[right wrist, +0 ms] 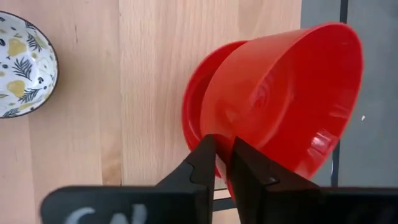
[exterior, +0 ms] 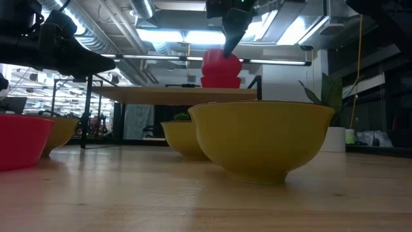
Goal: Pick & Place Mini bowls
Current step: Stack the right red bowl on the red bowl on the shelf
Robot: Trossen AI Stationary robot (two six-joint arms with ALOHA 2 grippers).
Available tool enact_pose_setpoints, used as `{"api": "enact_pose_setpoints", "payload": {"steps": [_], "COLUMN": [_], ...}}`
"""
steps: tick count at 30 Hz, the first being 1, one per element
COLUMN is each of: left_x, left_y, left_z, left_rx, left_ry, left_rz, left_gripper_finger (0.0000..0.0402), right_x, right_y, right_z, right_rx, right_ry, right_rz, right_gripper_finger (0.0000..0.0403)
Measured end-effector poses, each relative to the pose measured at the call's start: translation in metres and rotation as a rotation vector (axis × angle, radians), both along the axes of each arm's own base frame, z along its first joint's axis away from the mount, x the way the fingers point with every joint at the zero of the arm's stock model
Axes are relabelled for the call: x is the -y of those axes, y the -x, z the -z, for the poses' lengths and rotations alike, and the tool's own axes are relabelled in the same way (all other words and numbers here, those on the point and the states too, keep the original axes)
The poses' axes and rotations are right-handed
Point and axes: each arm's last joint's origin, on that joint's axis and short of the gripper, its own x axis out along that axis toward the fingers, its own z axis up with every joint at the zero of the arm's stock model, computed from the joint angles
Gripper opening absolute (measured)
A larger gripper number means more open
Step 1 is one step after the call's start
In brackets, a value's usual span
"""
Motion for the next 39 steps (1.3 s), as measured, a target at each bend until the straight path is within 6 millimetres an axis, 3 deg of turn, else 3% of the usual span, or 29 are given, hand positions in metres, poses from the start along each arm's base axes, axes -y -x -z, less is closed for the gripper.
{"api": "enact_pose_setpoints", "payload": {"steps": [19,31,39], "left_x": [0.0,0.0,0.0], "left_y": [0.0,0.0,0.0], "left_z": [0.0,-0.0001,0.0], "left_rx": [0.0,0.0,0.0], "left_ry": [0.0,0.0,0.0], "left_rz": [0.0,0.0,0.0], "left_gripper_finger": [0.0098,0.0098,0.0098], "right_x": [-0.0001,0.0004,-0.0003], "right_y": [0.0,0.0002,-0.0032], "right_z": [0.0,-0.0001,-0.0012], "right_rx": [0.01,0.024,0.092], "right_ry": [-0.01,-0.012,-0.08], "right_rz": [0.027,0.081,0.118], "right_gripper_finger": [0.0083,0.0083,0.0056]}}
